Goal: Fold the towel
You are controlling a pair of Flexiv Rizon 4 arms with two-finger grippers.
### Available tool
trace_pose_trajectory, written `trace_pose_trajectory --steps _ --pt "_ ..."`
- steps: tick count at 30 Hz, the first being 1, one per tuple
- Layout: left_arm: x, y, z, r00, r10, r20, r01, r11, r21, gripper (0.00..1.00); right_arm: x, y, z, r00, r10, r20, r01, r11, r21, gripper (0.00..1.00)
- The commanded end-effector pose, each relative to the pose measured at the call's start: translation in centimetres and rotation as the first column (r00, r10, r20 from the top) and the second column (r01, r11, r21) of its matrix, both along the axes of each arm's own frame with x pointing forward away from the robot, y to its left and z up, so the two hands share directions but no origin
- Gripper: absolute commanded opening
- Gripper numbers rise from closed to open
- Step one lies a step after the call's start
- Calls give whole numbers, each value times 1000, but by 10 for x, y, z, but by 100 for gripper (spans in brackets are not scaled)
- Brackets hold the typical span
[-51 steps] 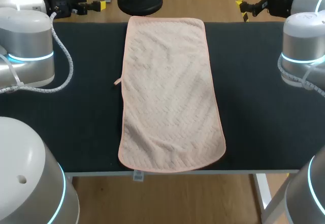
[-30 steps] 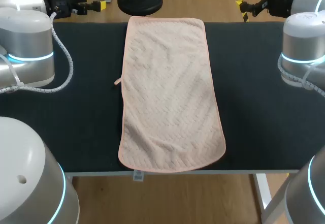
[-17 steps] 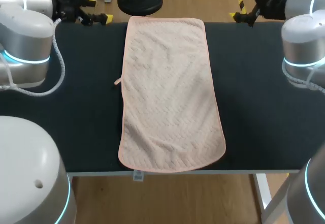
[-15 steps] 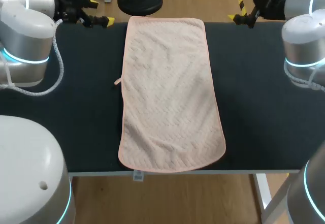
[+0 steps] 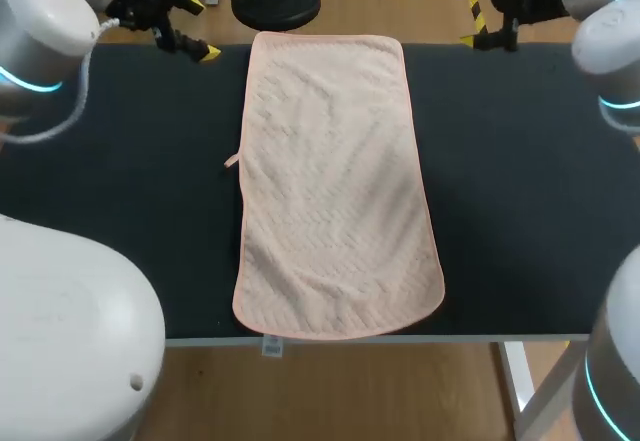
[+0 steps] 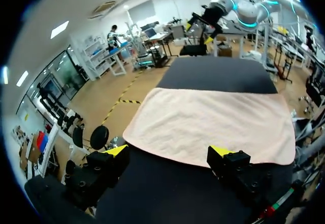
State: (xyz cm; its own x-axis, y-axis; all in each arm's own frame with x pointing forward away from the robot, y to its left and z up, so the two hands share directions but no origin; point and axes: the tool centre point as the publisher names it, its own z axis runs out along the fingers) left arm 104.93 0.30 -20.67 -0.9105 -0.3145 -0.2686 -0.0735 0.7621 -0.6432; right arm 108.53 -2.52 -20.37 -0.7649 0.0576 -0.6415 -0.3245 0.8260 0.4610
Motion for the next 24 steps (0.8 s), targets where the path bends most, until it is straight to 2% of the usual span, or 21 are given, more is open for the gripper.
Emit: trace_pose_trajectory --steps 1,4,6,11,14,19,20,24 --pt "6 -3 4 995 10 -97 11 977 212 100 3 7 4 988 67 -141 -81 991 -102 100" --pt "6 -17 -2 987 -48 -156 99 937 334 100 -3 31 3 984 47 -171 -85 972 -220 100" --pt "3 -28 -7 977 -85 -193 155 910 384 100 -9 45 1 984 32 -177 -80 960 -268 100" --pt "-13 -50 -25 953 -115 -280 232 872 432 100 -24 72 -7 966 -38 -254 -32 964 -264 100" --pt "-22 -59 -37 943 -115 -311 250 864 438 100 -32 84 -18 952 -77 -295 -13 956 -293 100" --pt "-32 -67 -59 932 -118 -344 288 818 498 100 -42 95 -42 944 -100 -314 -33 919 -394 100" --pt "-33 -68 -62 929 -115 -351 293 808 511 100 -44 96 -47 943 -126 -308 -22 901 -433 100" --pt "-36 -68 -74 922 -122 -368 320 777 543 100 -49 96 -65 927 -160 -339 -23 879 -477 100"
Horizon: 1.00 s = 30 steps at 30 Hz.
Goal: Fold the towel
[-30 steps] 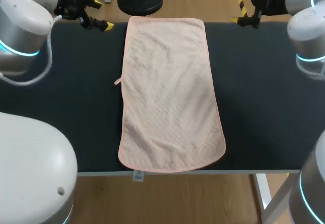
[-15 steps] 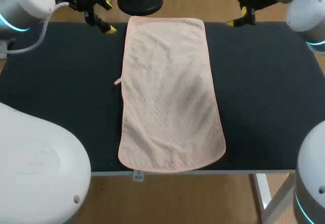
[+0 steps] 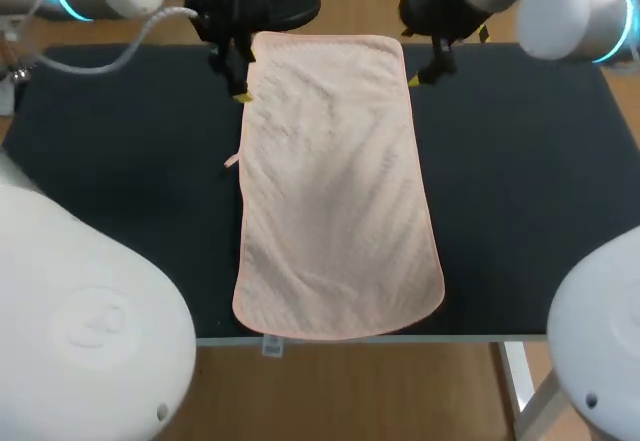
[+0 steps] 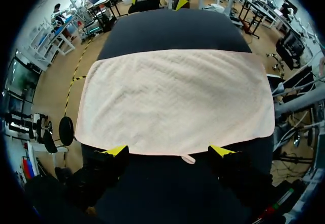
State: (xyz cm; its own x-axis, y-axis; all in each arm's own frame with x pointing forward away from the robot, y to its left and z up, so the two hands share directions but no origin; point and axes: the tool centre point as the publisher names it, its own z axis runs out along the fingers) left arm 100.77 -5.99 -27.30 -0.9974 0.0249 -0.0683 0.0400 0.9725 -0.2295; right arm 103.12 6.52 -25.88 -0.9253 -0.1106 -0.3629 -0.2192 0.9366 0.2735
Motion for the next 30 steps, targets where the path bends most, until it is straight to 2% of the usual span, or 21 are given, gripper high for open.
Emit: trace_pose_trajectory --steps 1,3,9,10,13,17,30 --pt "6 -5 -10 1000 1 -28 4 981 193 100 4 6 -14 995 -78 -65 64 978 -200 100" --pt "6 -5 -16 1000 -1 -27 7 979 204 100 2 6 -22 993 -95 -69 78 974 -215 100" --pt "4 -7 -36 999 28 -38 -22 988 156 100 -7 2 -45 984 -140 -109 116 973 -199 100" --pt "4 -8 -40 998 33 -48 -26 990 138 100 -8 2 -49 981 -150 -125 123 971 -204 100" --pt "4 -12 -51 997 41 -72 -29 988 150 100 -9 1 -57 978 -153 -139 121 969 -214 100" --pt "6 -14 -52 993 66 -94 -53 990 132 100 -8 -1 -55 985 -111 -132 83 976 -203 100" --pt "6 -14 -52 993 66 -94 -53 990 132 100 -8 -1 -55 985 -111 -132 83 976 -203 100"
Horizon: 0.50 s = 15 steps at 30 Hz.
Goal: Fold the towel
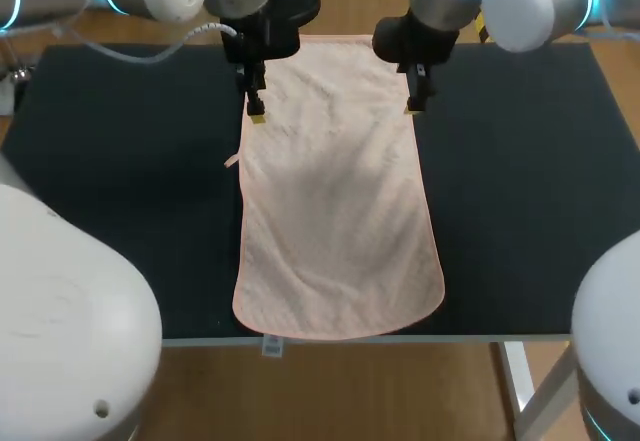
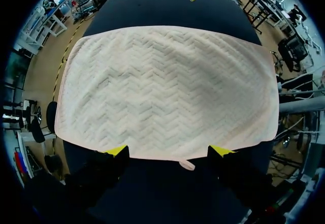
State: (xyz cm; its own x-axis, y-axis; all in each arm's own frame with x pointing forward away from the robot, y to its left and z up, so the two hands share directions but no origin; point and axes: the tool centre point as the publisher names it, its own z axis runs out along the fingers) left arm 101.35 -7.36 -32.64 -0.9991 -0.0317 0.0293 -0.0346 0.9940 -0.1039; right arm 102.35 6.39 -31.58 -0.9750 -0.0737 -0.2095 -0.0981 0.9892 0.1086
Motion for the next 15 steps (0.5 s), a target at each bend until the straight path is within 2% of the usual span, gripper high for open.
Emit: trace_pose_trajectory --steps 1,5,7,9,10,15 --pt "-2 0 1 1000 -7 14 7 1000 28 100 -1 0 2 1000 -1 -2 1 1000 -5 100" --pt "-11 -4 -12 999 -44 31 43 999 19 100 -2 5 -18 999 -22 -24 22 1000 3 100" --pt "-14 -6 -22 999 -42 12 41 998 43 100 -3 8 -32 999 -26 -45 26 1000 2 100" --pt "-15 -7 -32 999 -39 -1 39 999 37 100 -3 9 -42 999 -26 -46 25 999 -21 100" --pt "-16 -8 -36 999 -35 -7 35 998 53 100 -3 10 -50 998 -38 -58 38 999 -4 100" --pt "-18 -7 -53 1000 -17 -1 17 999 49 100 -1 9 -68 996 -46 -81 44 999 -15 100"
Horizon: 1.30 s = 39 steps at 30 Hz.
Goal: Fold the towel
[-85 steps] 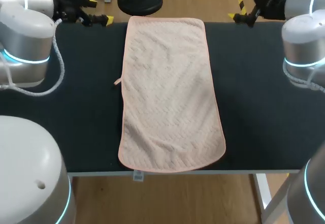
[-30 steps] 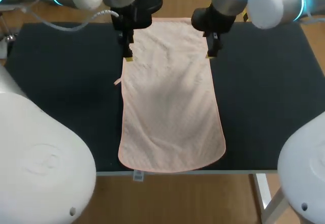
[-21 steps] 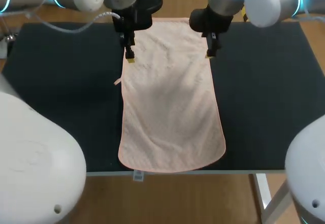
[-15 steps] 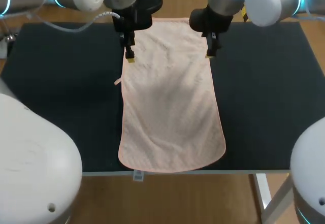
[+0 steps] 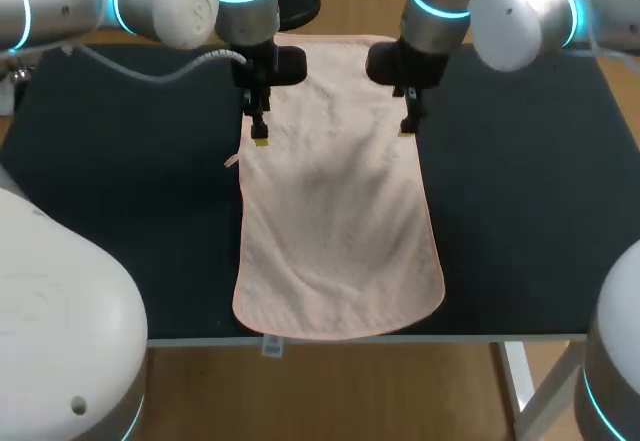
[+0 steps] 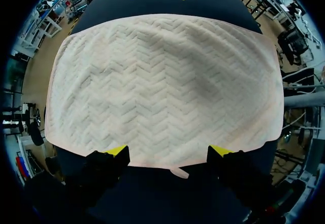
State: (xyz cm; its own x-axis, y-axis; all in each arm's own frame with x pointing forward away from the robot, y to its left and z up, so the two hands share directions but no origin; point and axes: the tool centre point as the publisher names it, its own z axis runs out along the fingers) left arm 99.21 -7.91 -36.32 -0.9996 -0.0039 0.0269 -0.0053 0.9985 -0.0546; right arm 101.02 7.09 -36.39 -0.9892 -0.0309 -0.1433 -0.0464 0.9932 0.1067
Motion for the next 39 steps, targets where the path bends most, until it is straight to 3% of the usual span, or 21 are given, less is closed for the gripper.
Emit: trace_pose_trajectory --steps 1,11,27,39 --pt "3 -1 -18 1000 15 1 -15 1000 -5 100 12 2 -22 1000 -5 -22 5 1000 -8 100" --pt "5 0 -40 1000 25 -6 -25 1000 -9 100 15 -2 -50 997 -31 -73 29 999 -31 100" --pt "8 2 -64 999 -3 -44 5 999 44 100 10 -4 -68 991 -47 -127 43 998 -35 100" --pt "8 1 -77 999 -2 -53 4 999 34 100 9 -4 -72 989 -44 -139 37 998 -52 100"
